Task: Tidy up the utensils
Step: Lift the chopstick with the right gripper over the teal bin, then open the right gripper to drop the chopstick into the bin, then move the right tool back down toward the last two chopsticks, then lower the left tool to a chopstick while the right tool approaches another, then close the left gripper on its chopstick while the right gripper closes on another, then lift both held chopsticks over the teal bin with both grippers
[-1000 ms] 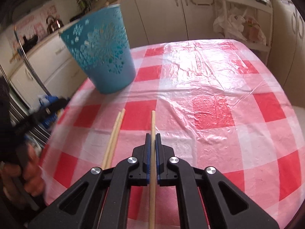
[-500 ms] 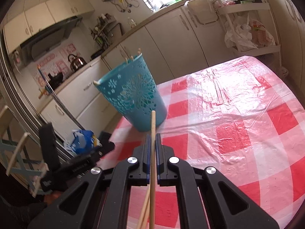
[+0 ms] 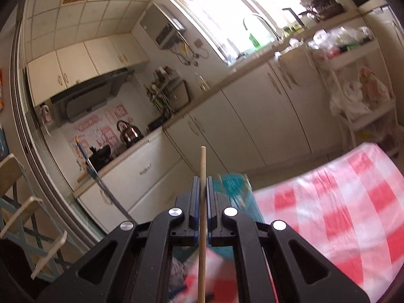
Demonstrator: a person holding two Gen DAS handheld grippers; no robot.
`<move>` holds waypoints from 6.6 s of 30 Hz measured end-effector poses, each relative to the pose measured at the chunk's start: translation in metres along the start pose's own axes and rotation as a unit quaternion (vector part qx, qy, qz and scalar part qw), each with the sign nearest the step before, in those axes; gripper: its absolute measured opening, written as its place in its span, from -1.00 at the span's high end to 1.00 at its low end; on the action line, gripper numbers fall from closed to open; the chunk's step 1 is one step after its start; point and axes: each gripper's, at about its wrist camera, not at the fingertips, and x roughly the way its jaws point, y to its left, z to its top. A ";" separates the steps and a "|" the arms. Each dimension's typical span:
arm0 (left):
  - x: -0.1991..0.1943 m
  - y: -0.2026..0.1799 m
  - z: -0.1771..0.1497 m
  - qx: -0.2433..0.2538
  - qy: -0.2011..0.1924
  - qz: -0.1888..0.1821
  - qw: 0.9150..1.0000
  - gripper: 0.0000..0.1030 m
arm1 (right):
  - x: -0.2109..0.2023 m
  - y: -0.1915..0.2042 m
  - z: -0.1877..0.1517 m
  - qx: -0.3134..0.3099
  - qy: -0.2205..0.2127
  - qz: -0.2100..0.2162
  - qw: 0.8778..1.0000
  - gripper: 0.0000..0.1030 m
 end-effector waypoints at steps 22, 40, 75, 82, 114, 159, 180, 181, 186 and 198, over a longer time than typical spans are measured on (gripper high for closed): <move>0.000 0.011 -0.001 -0.031 0.000 -0.044 0.999 -0.60 | 0.135 0.004 0.030 -0.046 0.008 -0.098 0.994 0.74; 0.007 0.011 0.000 -0.032 0.014 -0.026 0.999 -0.60 | -0.044 -0.035 -0.113 -0.099 0.183 -0.171 0.963 0.29; 0.014 0.004 -0.001 -0.020 0.034 -0.011 0.999 -0.61 | 0.001 -0.043 -0.191 -0.197 0.321 -0.223 0.899 0.55; 0.014 0.005 -0.001 -0.019 0.034 -0.013 0.999 -0.62 | -0.033 -0.070 -0.178 -0.138 0.313 -0.241 0.908 0.83; 0.006 -0.084 -0.041 0.254 0.163 0.004 0.953 -0.67 | -0.052 -0.087 -0.168 -0.063 0.280 -0.220 0.932 0.48; 0.044 -0.091 -0.010 0.192 0.108 0.012 0.975 0.28 | -0.032 -0.061 -0.181 -0.203 0.312 -0.246 0.895 0.86; 0.039 -0.083 -0.009 0.218 0.107 0.026 0.970 0.49 | -0.029 -0.058 -0.183 -0.194 0.315 -0.225 0.901 0.88; 0.039 -0.083 -0.007 0.213 0.118 0.002 0.970 0.91 | -0.030 -0.061 -0.181 -0.178 0.315 -0.216 0.907 0.88; 0.000 -0.082 0.006 0.193 0.076 -0.055 0.977 0.91 | -0.046 -0.092 -0.163 -0.030 0.279 -0.152 0.948 0.88; -0.103 -0.062 0.158 0.074 -0.212 -0.127 0.966 0.91 | -0.073 -0.083 -0.137 0.003 0.167 -0.112 0.980 0.88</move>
